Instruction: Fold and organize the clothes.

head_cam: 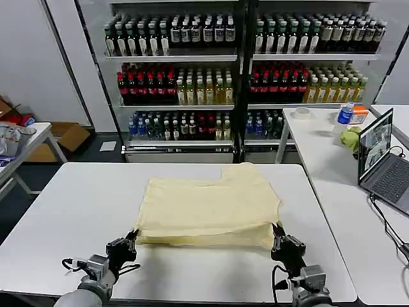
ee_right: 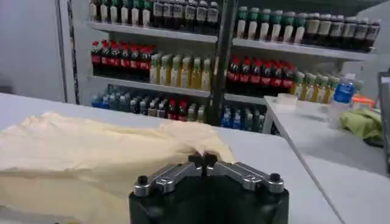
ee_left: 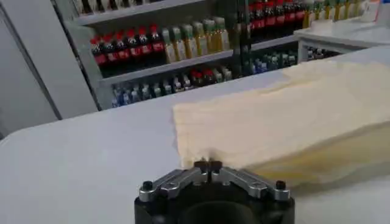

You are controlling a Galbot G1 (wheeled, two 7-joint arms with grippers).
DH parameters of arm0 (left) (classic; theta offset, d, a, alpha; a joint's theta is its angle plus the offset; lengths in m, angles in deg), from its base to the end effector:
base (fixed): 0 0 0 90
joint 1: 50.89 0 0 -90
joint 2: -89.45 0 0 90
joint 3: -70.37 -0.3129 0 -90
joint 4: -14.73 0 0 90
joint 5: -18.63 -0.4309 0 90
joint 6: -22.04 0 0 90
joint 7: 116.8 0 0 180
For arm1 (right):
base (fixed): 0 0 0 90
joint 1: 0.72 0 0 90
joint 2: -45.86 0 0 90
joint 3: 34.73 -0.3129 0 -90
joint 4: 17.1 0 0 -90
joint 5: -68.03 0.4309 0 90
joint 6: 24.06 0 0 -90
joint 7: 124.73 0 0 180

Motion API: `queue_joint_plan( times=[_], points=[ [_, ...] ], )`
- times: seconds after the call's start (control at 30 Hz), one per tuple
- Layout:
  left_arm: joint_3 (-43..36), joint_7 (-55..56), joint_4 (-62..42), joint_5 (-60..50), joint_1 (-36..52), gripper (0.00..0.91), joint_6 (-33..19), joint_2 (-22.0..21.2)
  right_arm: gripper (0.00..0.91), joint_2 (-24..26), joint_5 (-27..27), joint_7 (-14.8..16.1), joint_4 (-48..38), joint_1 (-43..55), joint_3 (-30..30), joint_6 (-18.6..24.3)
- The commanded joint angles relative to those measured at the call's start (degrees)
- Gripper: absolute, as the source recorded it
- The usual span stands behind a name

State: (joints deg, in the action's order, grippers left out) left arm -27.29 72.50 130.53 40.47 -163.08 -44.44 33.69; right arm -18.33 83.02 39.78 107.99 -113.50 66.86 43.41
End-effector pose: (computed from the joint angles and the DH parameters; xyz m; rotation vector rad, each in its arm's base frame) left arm 0.3059 0.0278 -0.2681 -0.2302 -2.6811 -0.3047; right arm 0.2838 0.0354 -0.2163 0.1818 -2.8720 0.2228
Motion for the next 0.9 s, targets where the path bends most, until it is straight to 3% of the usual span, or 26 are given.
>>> queue_joint_plan(
  times=[0.03, 0.27, 0.33, 0.4, 0.43, 0.47, 0.5, 0.9],
  points=[
    [-2.2, 0.1, -4.2, -1.1, 3.5, 0.020, 0.0, -0.5, 0.000, 0.2, 0.1, 0.0, -4.1, 4.6, 1.8, 0.0],
    [-3.2, 0.2, -5.5, -1.6, 5.2, 0.050, -0.1, -0.8, 0.000, -1.3, -0.6, -0.1, -6.2, 5.9, 2.9, 0.1],
    [-3.5, 0.3, -6.0, -1.7, 5.6, 0.111, -0.1, -0.9, 0.000, -1.7, -0.9, -0.2, -6.9, 6.0, 3.1, 0.1],
    [-3.8, 0.3, -6.3, -1.7, 6.2, 0.292, -0.1, -1.1, 0.000, -2.1, -1.1, -0.2, -7.4, 6.2, 3.4, 0.2],
    [-4.0, 0.4, -6.5, -1.7, 6.4, 0.514, -0.1, -1.2, 0.232, -2.4, -1.3, -0.2, -7.7, 6.3, 3.4, 0.1],
    [-4.2, 0.4, -6.7, -1.7, 6.7, 0.615, 0.0, -1.3, 0.484, -2.5, -1.4, -0.3, -7.9, 6.4, 3.5, 0.1],
    [-4.3, 0.4, -6.8, -1.7, 6.9, 0.907, 0.0, -1.4, 0.907, -2.7, -1.4, -0.4, -8.1, 6.5, 3.6, 0.0],
    [-3.3, 1.2, -5.8, -1.4, 5.5, 0.907, 0.5, -2.1, 0.907, -3.8, -2.0, -0.3, -8.1, 5.3, 3.0, -1.5]
  ],
)
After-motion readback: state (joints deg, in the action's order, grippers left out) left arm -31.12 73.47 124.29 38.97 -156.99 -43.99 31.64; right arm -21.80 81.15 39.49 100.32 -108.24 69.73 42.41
